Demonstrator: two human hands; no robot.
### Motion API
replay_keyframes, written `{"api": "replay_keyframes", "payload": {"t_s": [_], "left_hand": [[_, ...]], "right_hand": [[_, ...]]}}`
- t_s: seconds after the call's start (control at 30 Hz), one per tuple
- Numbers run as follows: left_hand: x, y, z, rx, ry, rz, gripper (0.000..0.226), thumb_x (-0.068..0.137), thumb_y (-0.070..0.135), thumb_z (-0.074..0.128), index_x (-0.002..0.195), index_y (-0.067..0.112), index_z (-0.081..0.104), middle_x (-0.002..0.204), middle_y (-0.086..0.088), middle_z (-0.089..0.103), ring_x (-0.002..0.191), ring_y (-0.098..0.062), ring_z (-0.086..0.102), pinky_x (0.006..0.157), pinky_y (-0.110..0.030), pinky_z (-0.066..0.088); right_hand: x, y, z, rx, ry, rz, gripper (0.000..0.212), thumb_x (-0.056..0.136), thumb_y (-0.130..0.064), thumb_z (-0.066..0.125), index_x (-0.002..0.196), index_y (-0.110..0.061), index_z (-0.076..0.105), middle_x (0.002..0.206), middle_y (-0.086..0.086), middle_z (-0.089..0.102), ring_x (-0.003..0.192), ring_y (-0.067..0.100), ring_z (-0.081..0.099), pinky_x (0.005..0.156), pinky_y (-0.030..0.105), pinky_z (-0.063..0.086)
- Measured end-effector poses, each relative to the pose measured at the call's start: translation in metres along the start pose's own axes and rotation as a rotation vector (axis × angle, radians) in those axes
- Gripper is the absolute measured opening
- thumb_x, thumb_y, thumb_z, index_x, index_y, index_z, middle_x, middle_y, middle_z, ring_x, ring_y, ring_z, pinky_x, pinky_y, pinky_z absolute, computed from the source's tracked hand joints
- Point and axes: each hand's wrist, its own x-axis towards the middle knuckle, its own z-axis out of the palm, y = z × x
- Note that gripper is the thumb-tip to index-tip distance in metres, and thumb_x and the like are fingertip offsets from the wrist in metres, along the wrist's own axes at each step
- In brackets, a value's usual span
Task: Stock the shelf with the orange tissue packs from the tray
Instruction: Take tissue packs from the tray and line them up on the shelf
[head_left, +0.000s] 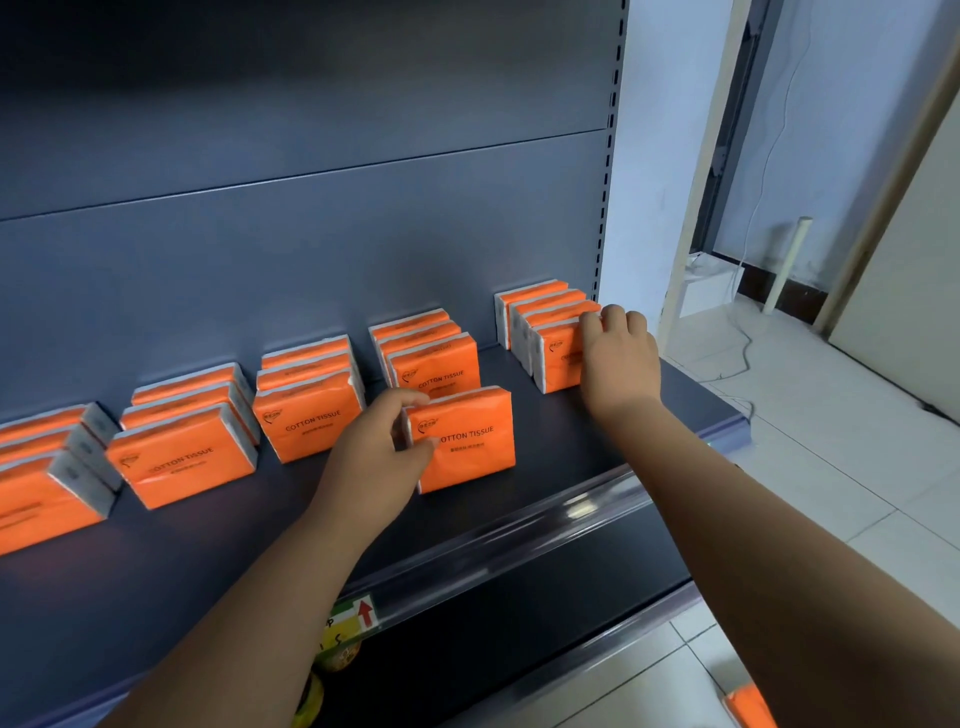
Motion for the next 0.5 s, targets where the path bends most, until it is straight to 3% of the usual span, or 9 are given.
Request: {"api": "replay_keyframes", "payload": {"t_s": [0.2, 0.3, 0.37, 0.5], "left_hand": [[0.001, -0.004, 0.001, 0.002, 0.009, -0.014, 0.043, 0.094, 0.016, 0.075, 0.126, 0.04, 0.061, 0.118, 0.016, 0.066, 0.112, -0.009, 0.065, 0.094, -0.043, 0.059], [0.002, -0.003, 0.004, 0.0, 0.011, -0.028, 0.045, 0.092, 0.017, 0.077, 0.128, 0.039, 0.06, 0.12, 0.016, 0.064, 0.114, -0.011, 0.065, 0.095, -0.044, 0.059], [0.003, -0.003, 0.006, -0.014, 0.029, -0.033, 0.046, 0.092, 0.016, 0.078, 0.126, 0.039, 0.06, 0.119, 0.015, 0.064, 0.113, -0.012, 0.065, 0.096, -0.044, 0.059], [0.004, -0.001, 0.009, -0.017, 0.087, -0.019, 0.041, 0.091, 0.013, 0.078, 0.123, 0.033, 0.063, 0.113, 0.013, 0.066, 0.109, -0.009, 0.065, 0.093, -0.039, 0.057]], "right_hand": [[-0.001, 0.001, 0.0, 0.004, 0.012, -0.022, 0.056, 0.088, -0.014, 0.064, 0.141, -0.015, 0.047, 0.142, 0.015, 0.05, 0.125, 0.039, 0.046, 0.099, 0.048, 0.044], [0.003, -0.004, -0.006, 0.034, 0.076, -0.073, 0.053, 0.087, -0.014, 0.069, 0.138, -0.015, 0.053, 0.141, 0.015, 0.053, 0.128, 0.04, 0.047, 0.101, 0.049, 0.043], [0.007, -0.015, -0.013, 0.058, 0.156, -0.147, 0.045, 0.084, -0.012, 0.071, 0.128, -0.013, 0.061, 0.132, 0.016, 0.059, 0.121, 0.04, 0.052, 0.094, 0.049, 0.046], [0.006, -0.048, -0.023, 0.236, 0.305, -0.319, 0.018, 0.08, -0.008, 0.064, 0.097, -0.009, 0.069, 0.095, 0.014, 0.064, 0.086, 0.04, 0.056, 0.066, 0.042, 0.043]]}}
